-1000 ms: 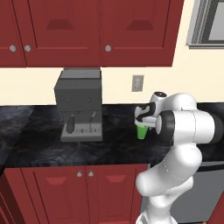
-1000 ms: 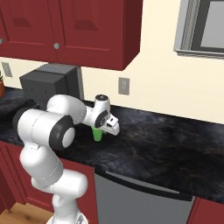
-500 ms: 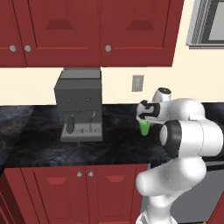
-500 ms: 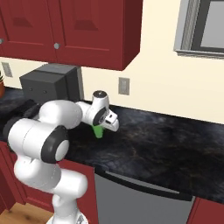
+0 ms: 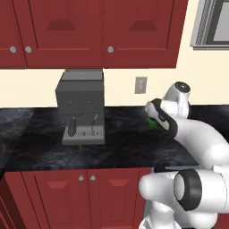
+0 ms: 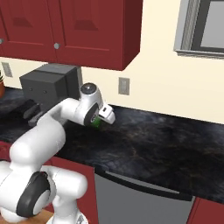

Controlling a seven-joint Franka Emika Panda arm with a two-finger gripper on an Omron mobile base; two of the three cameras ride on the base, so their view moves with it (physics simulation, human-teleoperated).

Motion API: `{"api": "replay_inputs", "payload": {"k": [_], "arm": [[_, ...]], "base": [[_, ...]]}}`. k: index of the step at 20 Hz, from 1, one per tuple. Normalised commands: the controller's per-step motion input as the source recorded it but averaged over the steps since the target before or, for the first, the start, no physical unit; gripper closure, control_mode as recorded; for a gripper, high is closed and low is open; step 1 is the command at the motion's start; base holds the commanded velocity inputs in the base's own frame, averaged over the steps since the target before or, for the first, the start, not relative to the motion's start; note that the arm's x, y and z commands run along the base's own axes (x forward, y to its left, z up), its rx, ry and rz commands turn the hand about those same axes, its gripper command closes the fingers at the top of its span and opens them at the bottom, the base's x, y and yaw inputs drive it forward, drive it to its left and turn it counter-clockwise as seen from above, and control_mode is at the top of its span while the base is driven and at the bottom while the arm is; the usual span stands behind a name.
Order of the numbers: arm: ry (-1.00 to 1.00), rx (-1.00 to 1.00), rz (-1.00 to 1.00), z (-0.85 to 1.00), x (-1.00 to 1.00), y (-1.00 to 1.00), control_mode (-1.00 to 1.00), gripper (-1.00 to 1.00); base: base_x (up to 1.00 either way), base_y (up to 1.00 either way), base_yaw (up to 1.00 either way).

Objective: Place the pitcher and cup on the dining counter for serving.

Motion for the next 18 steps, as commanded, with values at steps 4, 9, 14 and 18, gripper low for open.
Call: {"api": "replay_inputs", "payload": {"k": [4,9,14,18], "arm": [[-0.09,0.0,-0.07,0.8,-0.16,0.05,-1.0,1.0],[-0.08,0.0,0.0,0.32,-0.08,0.0,-1.0,1.0],[0.0,0.0,0.0,0.0,0.0,0.0,1.0,1.0],[0.0,0.0,0.0,0.0,0.0,0.0,1.0,1.0]], "base": [[0.0,0.0,0.0],[0.0,0.0,0.0],[-0.59,0.0,-0.26],[-0.68,0.0,-0.65]]}}
